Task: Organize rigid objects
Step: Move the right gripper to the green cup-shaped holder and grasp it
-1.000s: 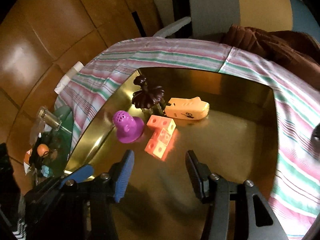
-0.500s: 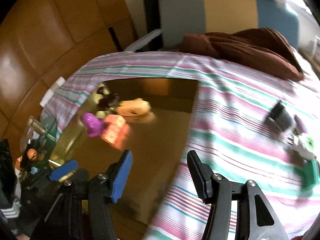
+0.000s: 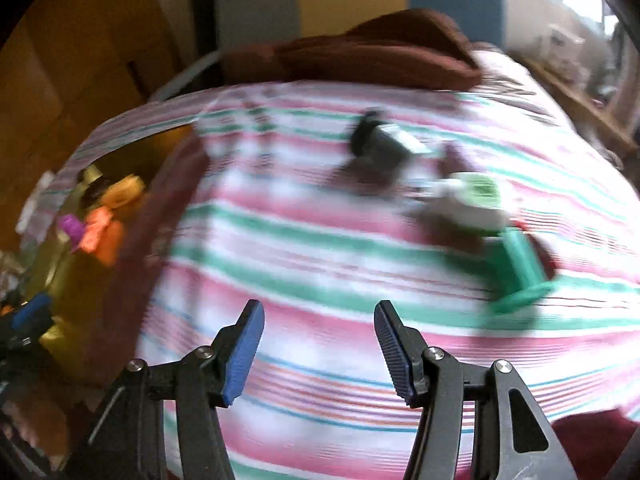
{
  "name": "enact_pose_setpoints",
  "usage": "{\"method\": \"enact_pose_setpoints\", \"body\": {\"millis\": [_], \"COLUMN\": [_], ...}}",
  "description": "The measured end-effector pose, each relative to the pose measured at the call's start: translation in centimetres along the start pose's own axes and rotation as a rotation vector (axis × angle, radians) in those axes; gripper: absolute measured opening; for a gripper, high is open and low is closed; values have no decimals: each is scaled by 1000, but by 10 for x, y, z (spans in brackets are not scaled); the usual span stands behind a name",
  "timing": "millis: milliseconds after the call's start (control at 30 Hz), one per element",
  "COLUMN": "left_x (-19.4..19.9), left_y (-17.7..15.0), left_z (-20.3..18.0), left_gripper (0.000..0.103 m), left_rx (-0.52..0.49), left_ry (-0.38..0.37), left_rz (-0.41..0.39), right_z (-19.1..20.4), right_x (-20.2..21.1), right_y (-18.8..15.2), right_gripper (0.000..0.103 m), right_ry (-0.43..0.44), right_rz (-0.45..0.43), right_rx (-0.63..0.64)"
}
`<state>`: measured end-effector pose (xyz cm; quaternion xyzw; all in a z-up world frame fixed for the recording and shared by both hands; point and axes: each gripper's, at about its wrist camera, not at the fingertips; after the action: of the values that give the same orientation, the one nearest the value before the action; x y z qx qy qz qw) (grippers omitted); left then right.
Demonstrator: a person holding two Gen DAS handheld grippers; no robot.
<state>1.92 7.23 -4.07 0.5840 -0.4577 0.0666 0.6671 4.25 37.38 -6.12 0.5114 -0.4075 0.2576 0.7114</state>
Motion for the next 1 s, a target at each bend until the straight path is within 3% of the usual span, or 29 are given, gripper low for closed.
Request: {"method": "enact_pose_setpoints", "body": {"millis": [133,233,333,567,633,733,833,1000], "left_x": [4,6,8,9,8,9,11,11], "left_y": [2,3,3,2,1,1,2,2], "left_z": [-9,-15,-19,-22,-25,-27,-27,-27], "left_gripper": [40,40,40,40,40,40,40,40], "left_rx": [-22,-36,-46,-41,-49,-55,-53,-46], "left_ry": [-11,-15,-12,-19,-20,-21,-20,-14], "left_rz": [-22,-27,-30,-34,-31,-32,-39,-34], "right_z": [-52,-87,-117,-132,-142,-135,-116,-83], "right_x": [9,2,-9,-8,-7,10,27,18], "right_y": [18,34,36,3,-3,6,15,28], "right_gripper": [58,58,57,57,57,57,58,58], "right_ry": [-139,-205,-229,-340,-319,-301,-253,-194], "right_rz": [-77,-66,4,138,166,77,-17,-22], "right_rx": [-54,-104,-150,-129,-190,-172,-64,201]}}
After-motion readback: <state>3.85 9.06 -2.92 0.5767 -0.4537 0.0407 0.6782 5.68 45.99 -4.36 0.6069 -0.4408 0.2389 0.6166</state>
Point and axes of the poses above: each gripper's, at about its wrist camera, not at the fingertips, and x roughly against the way its jaws point, z to its left, y to its top, and after that the axes turned 7 degrees about -x, right-handed
